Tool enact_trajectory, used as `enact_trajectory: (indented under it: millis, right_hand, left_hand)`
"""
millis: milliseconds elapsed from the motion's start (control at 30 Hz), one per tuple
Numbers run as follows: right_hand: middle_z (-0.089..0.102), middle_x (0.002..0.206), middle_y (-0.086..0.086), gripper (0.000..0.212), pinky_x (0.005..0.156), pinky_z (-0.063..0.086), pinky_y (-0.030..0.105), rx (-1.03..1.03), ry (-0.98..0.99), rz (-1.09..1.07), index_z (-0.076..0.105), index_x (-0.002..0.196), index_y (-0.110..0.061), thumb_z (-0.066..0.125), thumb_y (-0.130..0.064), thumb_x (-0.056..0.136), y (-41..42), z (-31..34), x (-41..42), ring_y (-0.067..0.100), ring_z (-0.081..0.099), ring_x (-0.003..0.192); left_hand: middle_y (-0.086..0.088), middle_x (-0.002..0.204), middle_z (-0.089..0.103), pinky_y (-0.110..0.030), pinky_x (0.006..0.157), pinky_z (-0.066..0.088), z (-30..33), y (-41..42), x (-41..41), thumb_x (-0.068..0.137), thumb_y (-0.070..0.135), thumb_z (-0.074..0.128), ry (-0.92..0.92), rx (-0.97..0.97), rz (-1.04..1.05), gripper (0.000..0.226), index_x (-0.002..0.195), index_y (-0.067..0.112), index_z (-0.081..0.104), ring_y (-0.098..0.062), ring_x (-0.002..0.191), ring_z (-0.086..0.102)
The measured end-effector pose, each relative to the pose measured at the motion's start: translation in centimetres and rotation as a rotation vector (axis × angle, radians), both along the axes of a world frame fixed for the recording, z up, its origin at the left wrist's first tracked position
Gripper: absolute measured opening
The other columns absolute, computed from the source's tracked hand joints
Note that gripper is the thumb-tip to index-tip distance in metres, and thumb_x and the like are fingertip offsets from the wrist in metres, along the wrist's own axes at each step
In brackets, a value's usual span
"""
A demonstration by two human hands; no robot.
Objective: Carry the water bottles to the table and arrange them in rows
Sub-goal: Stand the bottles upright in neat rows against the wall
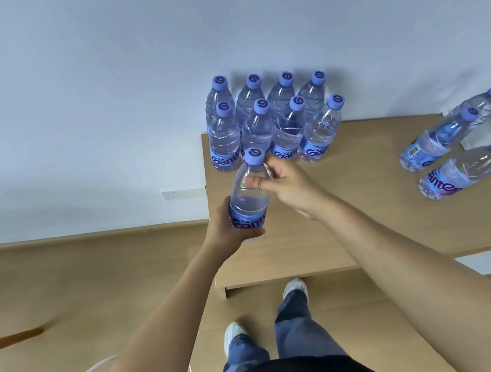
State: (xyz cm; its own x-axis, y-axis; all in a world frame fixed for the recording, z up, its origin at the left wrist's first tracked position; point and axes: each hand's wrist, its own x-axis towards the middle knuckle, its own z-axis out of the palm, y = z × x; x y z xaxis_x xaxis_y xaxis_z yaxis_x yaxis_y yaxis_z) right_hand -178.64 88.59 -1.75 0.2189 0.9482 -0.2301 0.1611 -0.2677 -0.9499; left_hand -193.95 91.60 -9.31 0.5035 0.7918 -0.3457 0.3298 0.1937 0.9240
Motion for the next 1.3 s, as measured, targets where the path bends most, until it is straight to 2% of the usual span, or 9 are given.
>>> enact_trajectory:
  millis: [133,267,367,467,600,733,933,1167,1300]
  right_hand:
    - [0.071,0.111,0.011,0.026,0.096,0.049,0.043,-0.002,-0.073,-0.002,0.064,0.11,-0.012,0.075,-0.012,0.087,0.4,-2.0,-0.4,0.013,0.061,0.098]
    - [0.068,0.083,-0.026,0.033,0.072,0.043,0.008,0.012,-0.121,0.019,0.063,0.112,-0.02,0.078,-0.012,0.083,0.7,-3.2,-0.9,-0.011,0.058,0.074]
    - [0.068,0.1,-0.018,0.04,0.082,0.045,0.011,0.033,-0.14,0.013,0.064,0.119,-0.018,0.079,-0.013,0.082,1.2,-3.7,-0.8,-0.01,0.061,0.087]
    - [0.067,0.102,-0.021,0.043,0.085,0.044,0.009,0.06,-0.145,0.007,0.064,0.121,-0.018,0.08,-0.013,0.082,2.1,-4.2,-0.5,-0.011,0.061,0.093]
    - [0.067,0.102,-0.02,0.043,0.087,0.046,0.014,0.064,-0.169,0.008,0.063,0.121,-0.022,0.08,-0.016,0.082,3.5,-4.7,0.1,-0.007,0.061,0.095]
    - [0.064,0.104,-0.027,0.046,0.087,0.044,0.008,0.092,-0.176,-0.001,0.06,0.121,-0.025,0.08,-0.011,0.081,5.0,-4.9,0.7,-0.015,0.06,0.097]
    - [0.054,0.123,0.002,0.048,0.099,0.042,0.02,0.151,-0.299,-0.008,0.063,0.124,-0.006,0.081,-0.013,0.08,7.0,-5.1,1.2,0.007,0.052,0.113]
    - [0.043,0.117,0.006,0.046,0.092,0.038,0.01,0.159,-0.365,-0.033,0.064,0.122,-0.007,0.082,-0.019,0.08,8.1,-5.4,1.3,0.001,0.046,0.101]
    - [0.043,0.117,0.005,0.048,0.091,0.033,0.003,0.144,-0.369,-0.038,0.064,0.123,-0.009,0.082,-0.021,0.08,8.0,-5.7,1.3,0.001,0.045,0.101]
  left_hand:
    - [0.01,0.095,0.066,-0.004,0.062,0.045,-2.4,0.9,0.4,0.056,-0.001,0.091,0.028,0.033,0.05,0.069,0.112,0.019,0.056,0.013,0.075,0.061]
    - [0.003,0.104,0.069,-0.007,0.069,0.046,-4.3,1.5,0.7,0.059,0.003,0.091,0.062,0.045,0.102,0.077,0.125,0.018,0.055,-0.01,0.089,0.065]
    - [0.003,0.107,0.069,-0.006,0.072,0.045,-5.0,2.3,1.3,0.061,0.004,0.09,0.052,0.075,0.125,0.075,0.126,0.019,0.054,-0.01,0.091,0.063]
    - [0.003,0.112,0.068,-0.006,0.077,0.046,-5.4,3.4,1.7,0.064,0.0,0.088,0.015,0.082,0.139,0.078,0.129,0.021,0.051,0.0,0.092,0.063]
    - [-0.003,0.125,0.056,-0.023,0.089,0.047,-5.9,4.8,2.2,0.064,0.003,0.088,0.051,0.176,0.129,0.076,0.13,0.011,0.051,-0.015,0.104,0.059]
    - [-0.008,0.121,0.049,-0.024,0.09,0.045,-6.1,6.5,3.0,0.064,0.004,0.088,0.089,0.21,0.107,0.074,0.129,0.008,0.052,-0.019,0.103,0.057]
    - [-0.002,0.116,0.05,-0.023,0.086,0.042,-6.9,8.4,3.4,0.064,0.012,0.089,0.137,0.252,0.098,0.074,0.129,0.013,0.052,-0.012,0.102,0.052]
    - [0.001,0.115,0.051,-0.02,0.081,0.04,-7.2,9.9,3.7,0.065,0.015,0.088,0.139,0.264,0.099,0.073,0.128,0.017,0.051,0.0,0.098,0.047]
    - [0.001,0.115,0.051,-0.028,0.086,0.045,-7.4,9.7,3.7,0.066,0.014,0.088,0.148,0.267,0.1,0.073,0.128,0.016,0.05,-0.008,0.104,0.051]
